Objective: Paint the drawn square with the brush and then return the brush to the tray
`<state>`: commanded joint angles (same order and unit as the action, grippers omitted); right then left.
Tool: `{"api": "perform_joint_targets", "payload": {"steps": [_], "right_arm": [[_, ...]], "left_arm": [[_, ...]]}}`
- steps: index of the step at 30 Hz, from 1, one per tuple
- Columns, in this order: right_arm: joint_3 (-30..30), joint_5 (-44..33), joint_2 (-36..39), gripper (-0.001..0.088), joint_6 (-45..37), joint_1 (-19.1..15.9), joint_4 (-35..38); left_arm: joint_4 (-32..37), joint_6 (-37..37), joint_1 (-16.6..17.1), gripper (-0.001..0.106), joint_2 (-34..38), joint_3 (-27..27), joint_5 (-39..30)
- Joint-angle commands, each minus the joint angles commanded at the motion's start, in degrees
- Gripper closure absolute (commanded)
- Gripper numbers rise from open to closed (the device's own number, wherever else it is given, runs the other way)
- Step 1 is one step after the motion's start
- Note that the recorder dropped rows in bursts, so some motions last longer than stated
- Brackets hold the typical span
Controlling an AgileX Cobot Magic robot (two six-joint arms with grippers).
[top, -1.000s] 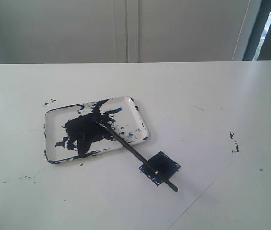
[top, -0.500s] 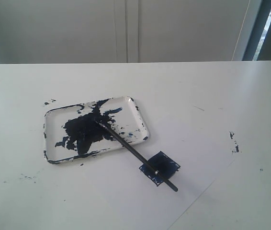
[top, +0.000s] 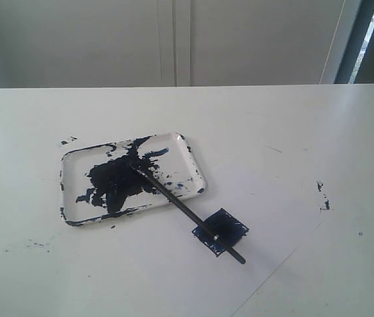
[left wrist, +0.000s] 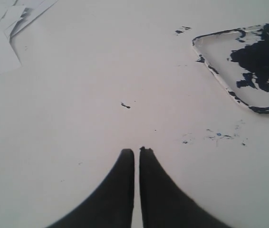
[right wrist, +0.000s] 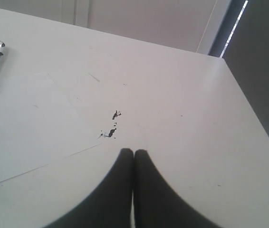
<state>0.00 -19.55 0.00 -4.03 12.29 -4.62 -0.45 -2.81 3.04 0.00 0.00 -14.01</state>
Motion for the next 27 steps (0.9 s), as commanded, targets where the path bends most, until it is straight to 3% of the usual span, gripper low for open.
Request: {"api": "perform_joint_targets", "payload": {"steps": [4, 8, 27], "right_arm": [[0.00, 0.00, 0.00, 0.0868, 1.82, -0.15, 0.00], [0.00, 0.00, 0.00, 0.0868, 2.03, -2.55, 0.12], [0.00, 0.00, 0.00, 0.0868, 2.03, -2.61, 0.12]], "left_arm": [[0.00, 0.00, -0.43, 0.094, 0.00, 0.00, 0.11], [0.00, 0.00, -0.43, 0.094, 0.00, 0.00, 0.11], [0.00, 0.00, -0.43, 0.094, 0.00, 0.00, 0.64]]}}
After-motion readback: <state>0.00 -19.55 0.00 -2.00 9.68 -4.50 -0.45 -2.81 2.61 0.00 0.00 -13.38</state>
